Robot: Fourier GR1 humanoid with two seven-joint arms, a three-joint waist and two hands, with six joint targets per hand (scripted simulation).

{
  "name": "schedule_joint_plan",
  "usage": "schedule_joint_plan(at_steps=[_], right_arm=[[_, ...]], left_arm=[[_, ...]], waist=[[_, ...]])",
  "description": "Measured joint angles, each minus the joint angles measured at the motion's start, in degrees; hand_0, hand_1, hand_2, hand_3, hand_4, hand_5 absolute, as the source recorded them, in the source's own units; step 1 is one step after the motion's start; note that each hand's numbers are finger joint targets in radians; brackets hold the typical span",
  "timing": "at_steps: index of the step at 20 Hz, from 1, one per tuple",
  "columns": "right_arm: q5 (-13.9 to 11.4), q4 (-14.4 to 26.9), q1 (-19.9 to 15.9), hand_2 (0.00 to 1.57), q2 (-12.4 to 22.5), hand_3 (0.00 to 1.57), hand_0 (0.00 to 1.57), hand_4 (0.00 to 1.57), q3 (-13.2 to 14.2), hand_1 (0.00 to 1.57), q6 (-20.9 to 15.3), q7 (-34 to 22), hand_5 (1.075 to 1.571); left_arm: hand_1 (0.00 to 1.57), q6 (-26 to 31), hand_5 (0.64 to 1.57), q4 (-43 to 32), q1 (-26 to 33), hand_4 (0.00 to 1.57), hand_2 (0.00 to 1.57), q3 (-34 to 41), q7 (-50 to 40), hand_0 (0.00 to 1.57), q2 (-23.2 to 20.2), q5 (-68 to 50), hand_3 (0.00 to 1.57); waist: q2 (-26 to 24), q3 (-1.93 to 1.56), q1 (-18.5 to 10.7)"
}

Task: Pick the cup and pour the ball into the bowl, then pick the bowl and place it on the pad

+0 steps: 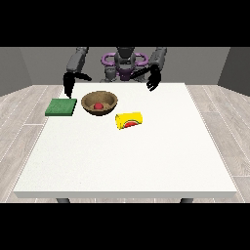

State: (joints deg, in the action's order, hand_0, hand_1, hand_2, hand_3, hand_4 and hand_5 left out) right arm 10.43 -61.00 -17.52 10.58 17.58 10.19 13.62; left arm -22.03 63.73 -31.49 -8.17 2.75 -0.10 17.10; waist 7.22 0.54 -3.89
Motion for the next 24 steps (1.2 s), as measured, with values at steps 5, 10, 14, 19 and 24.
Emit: schedule_joint_plan(at_steps=[5, 10, 14, 19, 24], right_arm=[[-0.19, 2.45, -1.63, 0.00, -2.11, 0.00, 0.00, 0.31, 0.27, 0.00, -3.52, 1.61, 1.569], [-0.56, 8.44, -4.61, 0.00, -2.11, 0.00, 0.00, 0.25, 0.69, 0.00, -5.26, 5.11, 1.567], [-0.65, 15.10, -6.23, 0.00, -1.78, 0.00, 0.00, 0.19, 1.37, 0.00, -5.55, 9.86, 1.561], [-0.49, 22.21, -9.14, 0.00, -0.34, 0.00, 0.00, 0.10, 1.82, 0.00, -5.02, 13.61, 1.563], [-0.32, 26.85, -11.55, 0.00, -0.92, 0.00, 0.00, 0.39, 1.73, 0.00, -5.69, 16.57, 1.570]], left_arm=[[0.00, 7.07, 1.564, 2.25, 4.36, 0.00, 0.00, 2.76, 8.47, 0.00, -1.38, -7.10, 0.00], [0.00, 12.41, 1.565, 3.69, 5.84, 0.00, 0.00, 5.54, 11.43, 0.00, -4.29, -10.50, 0.00], [0.00, 14.34, 1.565, 6.71, 6.79, 0.00, 0.00, 5.86, 10.36, 0.00, -5.31, -10.95, 0.00], [0.00, 15.78, 1.566, 9.33, 7.86, 0.00, 0.00, 6.49, 9.83, 0.00, -6.07, -11.06, 0.00], [0.00, 17.56, 1.565, 11.38, 8.23, 0.00, 0.00, 7.62, 9.10, 0.00, -7.18, -11.79, 0.00]], waist=[[1.28, -0.38, -1.94], [2.31, -0.50, -2.60], [2.67, -0.56, -3.51], [3.50, -0.56, -3.63], [4.17, -0.51, -4.17]])
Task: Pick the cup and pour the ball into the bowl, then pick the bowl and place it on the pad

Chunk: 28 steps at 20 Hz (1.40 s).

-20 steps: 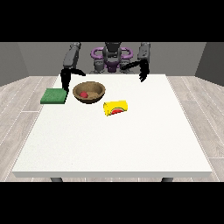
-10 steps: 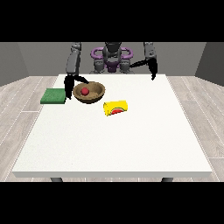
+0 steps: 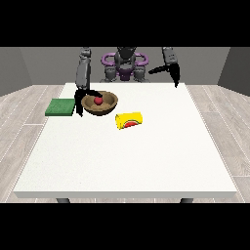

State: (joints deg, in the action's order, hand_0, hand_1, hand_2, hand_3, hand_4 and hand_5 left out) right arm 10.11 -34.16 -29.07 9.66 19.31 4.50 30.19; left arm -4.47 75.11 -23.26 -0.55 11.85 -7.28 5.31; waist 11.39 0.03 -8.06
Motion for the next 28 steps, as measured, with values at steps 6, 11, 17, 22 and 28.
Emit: schedule_joint_plan(at_steps=[6, 11, 17, 22, 28], right_arm=[[-0.55, 0.85, 1.67, 1.57, 1.36, 1.51, 1.57, 0.89, 1.45, 1.57, -6.67, 1.71, 1.526], [-7.74, -0.65, 3.86, 1.57, 3.49, 1.40, 1.57, 0.92, -2.44, 1.57, -18.35, 0.72, 1.565], [-13.44, -0.19, 2.64, 1.57, 5.35, 0.94, 1.57, 0.84, -6.47, 1.57, -26.21, -13.01, 1.563], [-16.94, -1.60, -0.98, 1.57, 6.58, 0.87, 1.57, 0.80, -11.24, 1.57, -25.27, -29.81, 1.564], [-17.21, -5.39, -2.37, 1.57, 9.29, 0.75, 1.57, 0.79, -12.69, 1.57, -20.28, -40.39, 1.570]], left_arm=[[0.00, 1.13, 1.557, 3.00, -0.46, 0.52, 0.00, -0.54, 0.11, 0.00, -0.16, -0.35, 0.00], [0.00, 2.15, 1.507, 3.22, -1.89, 0.76, 0.00, -1.45, -0.50, 0.00, 0.26, -0.55, 0.00], [0.00, 3.04, 1.423, -0.51, -0.51, 0.97, 0.00, -0.13, -0.02, 0.00, 0.07, -1.68, 0.00], [0.00, 3.23, 1.407, -7.15, 3.40, 1.00, 0.00, 3.44, 2.14, 0.00, -1.27, -3.01, 0.00], [0.00, 3.76, 1.414, -9.49, 6.74, 1.00, 0.00, 6.17, 2.04, 0.00, -3.02, -4.15, 0.00]], waist=[[1.13, 1.73, -2.27], [0.93, 2.41, -5.13], [-3.40, 1.38, -4.72], [-10.74, 0.50, 0.90], [-15.74, 0.13, 5.60]])
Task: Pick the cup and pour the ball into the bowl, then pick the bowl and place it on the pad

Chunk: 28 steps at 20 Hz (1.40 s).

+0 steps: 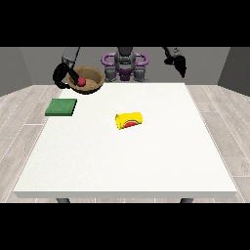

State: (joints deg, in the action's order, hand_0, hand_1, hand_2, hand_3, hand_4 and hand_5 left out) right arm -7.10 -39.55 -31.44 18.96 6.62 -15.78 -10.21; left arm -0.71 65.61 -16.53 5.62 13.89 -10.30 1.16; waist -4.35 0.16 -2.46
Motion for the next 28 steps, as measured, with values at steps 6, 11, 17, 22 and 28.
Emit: schedule_joint_plan(at_steps=[6, 11, 17, 22, 28], right_arm=[[2.24, -2.49, -0.25, 1.57, 4.72, 0.68, 1.57, 0.79, 3.18, 1.57, 4.30, -0.96, 1.570], [2.88, -2.43, 0.65, 1.57, 8.31, 0.00, 1.57, 0.91, 5.55, 1.57, 6.09, 1.37, 1.571], [5.54, -0.99, 2.35, 1.57, 12.66, 0.00, 1.57, 0.82, 10.17, 1.57, 7.84, 7.38, 1.570], [6.17, -1.62, 2.23, 1.57, 12.92, 0.00, 1.57, 0.76, 11.32, 1.57, 7.44, 10.36, 1.567], [7.35, 0.11, 0.28, 1.57, 13.99, 1.04, 1.55, 0.00, 13.91, 1.55, 5.46, 11.36, 1.560]], left_arm=[[0.00, 0.03, 1.448, 0.13, 0.29, 1.10, 0.00, 0.81, 2.72, 0.00, 0.19, -0.21, 0.00], [0.00, 3.35, 1.525, 1.39, -1.24, 1.31, 0.00, 3.50, 2.42, 0.00, -2.94, -2.96, 0.00], [0.00, 12.78, 1.571, -0.07, -4.10, 1.28, 0.00, 14.02, 2.87, 0.00, -15.05, -11.85, 0.00], [0.00, 19.39, 1.565, -6.32, -4.77, 1.21, 0.00, 20.91, 6.51, 0.00, -22.99, -16.38, 0.00], [0.00, 23.02, 1.557, -11.02, -5.40, 1.19, 0.00, 24.11, 10.05, 0.00, -27.19, -18.18, 0.00]], waist=[[3.60, -0.12, 0.61], [5.99, -0.15, -0.79], [11.10, -0.18, -2.92], [14.86, -0.16, -2.61], [17.84, -0.16, -2.52]])
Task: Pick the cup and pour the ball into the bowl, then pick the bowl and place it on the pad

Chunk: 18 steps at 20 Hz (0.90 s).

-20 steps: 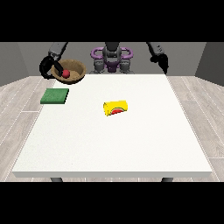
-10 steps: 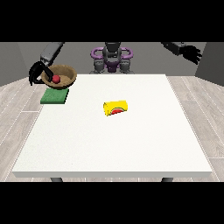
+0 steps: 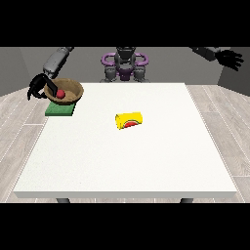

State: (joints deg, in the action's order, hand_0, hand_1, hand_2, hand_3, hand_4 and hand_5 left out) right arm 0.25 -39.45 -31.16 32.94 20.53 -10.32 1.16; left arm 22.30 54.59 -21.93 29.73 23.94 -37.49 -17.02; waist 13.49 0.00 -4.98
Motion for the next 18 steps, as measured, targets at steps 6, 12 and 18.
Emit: schedule_joint_plan(at_steps=[6, 12, 18], right_arm=[[0.20, 5.00, -0.79, 0.48, 3.22, 0.73, 0.32, 0.00, 1.85, 0.32, 0.53, 0.44, 1.495], [0.59, 8.53, -2.84, 0.00, 4.29, 0.00, 0.00, 0.00, 2.10, 0.00, 2.81, 0.47, 1.361], [-0.82, 8.74, -4.67, 0.00, 4.19, 0.00, 0.00, 0.48, -0.64, 0.00, 5.47, -4.74, 1.434]], left_arm=[[0.00, 0.82, 1.552, 1.11, 0.53, 1.18, 0.00, 0.32, 0.41, 0.00, -0.86, -0.66, 0.00], [0.00, -0.66, 1.569, 4.88, -0.05, 1.01, 0.00, -1.62, -3.90, 0.00, 0.26, -0.94, 0.00], [0.00, -5.80, 1.559, 11.08, 1.34, 0.90, 0.00, -9.20, -10.99, 0.00, 8.78, 1.89, 0.00]], waist=[[1.33, -0.03, -1.18], [-0.16, -0.08, -1.60], [-10.75, -0.05, -0.84]])
